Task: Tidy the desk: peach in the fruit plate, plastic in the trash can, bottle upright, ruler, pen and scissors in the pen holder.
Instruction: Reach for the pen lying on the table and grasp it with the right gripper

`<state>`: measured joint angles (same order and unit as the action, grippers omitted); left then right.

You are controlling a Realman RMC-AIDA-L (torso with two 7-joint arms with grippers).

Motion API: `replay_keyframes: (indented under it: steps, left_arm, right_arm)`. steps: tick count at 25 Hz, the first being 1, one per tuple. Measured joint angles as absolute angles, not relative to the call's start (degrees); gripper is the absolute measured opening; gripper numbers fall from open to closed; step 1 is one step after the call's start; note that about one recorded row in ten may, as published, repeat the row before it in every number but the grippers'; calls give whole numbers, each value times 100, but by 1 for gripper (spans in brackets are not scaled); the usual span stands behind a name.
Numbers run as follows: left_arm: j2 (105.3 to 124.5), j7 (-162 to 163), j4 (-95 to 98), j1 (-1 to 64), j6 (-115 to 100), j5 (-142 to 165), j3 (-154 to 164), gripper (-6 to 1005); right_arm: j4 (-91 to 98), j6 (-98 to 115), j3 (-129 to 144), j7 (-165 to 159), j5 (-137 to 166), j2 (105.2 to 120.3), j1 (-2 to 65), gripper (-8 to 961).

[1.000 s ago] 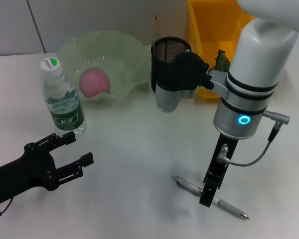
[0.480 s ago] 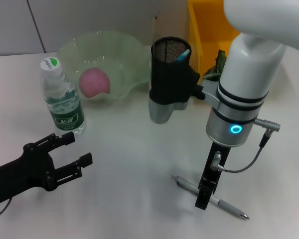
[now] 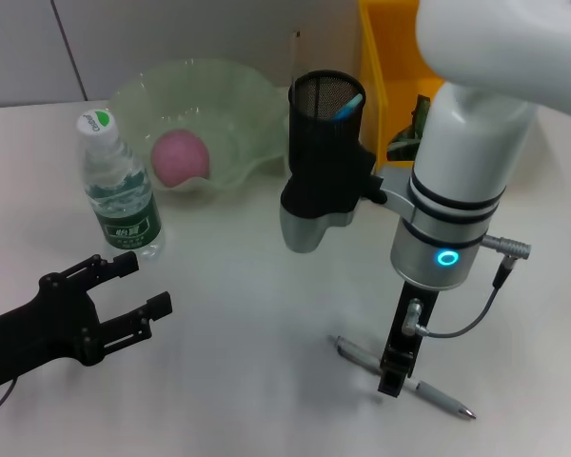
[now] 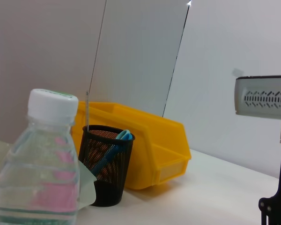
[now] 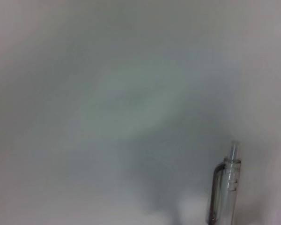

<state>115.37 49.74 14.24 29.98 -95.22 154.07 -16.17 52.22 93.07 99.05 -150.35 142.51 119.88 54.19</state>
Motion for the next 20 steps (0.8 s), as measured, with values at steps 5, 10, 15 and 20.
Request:
replay_keyframes:
  steps: [5, 10, 15, 20]
  left_arm:
    - [11526, 4984, 1424, 2993, -9532, 15407, -1617, 777]
    - [11516, 5050, 1507, 2999, -9583, 15407, -1617, 777]
    - [11511, 5054, 1515, 3002, -9590, 15407, -1617, 777]
    - [11513, 5065, 1544, 3005, -9591, 15407, -1617, 776]
  right_arm:
    - [5240, 9234, 10047, -15057, 14248, 11988, 5421, 465]
    - [5244, 9219, 10054, -15067, 14251, 11988, 5423, 467]
    - [5280, 9192, 10227, -15066, 14251, 11988, 5423, 435]
    - [5452, 9131, 10431, -15066, 14273, 11988, 5353, 421]
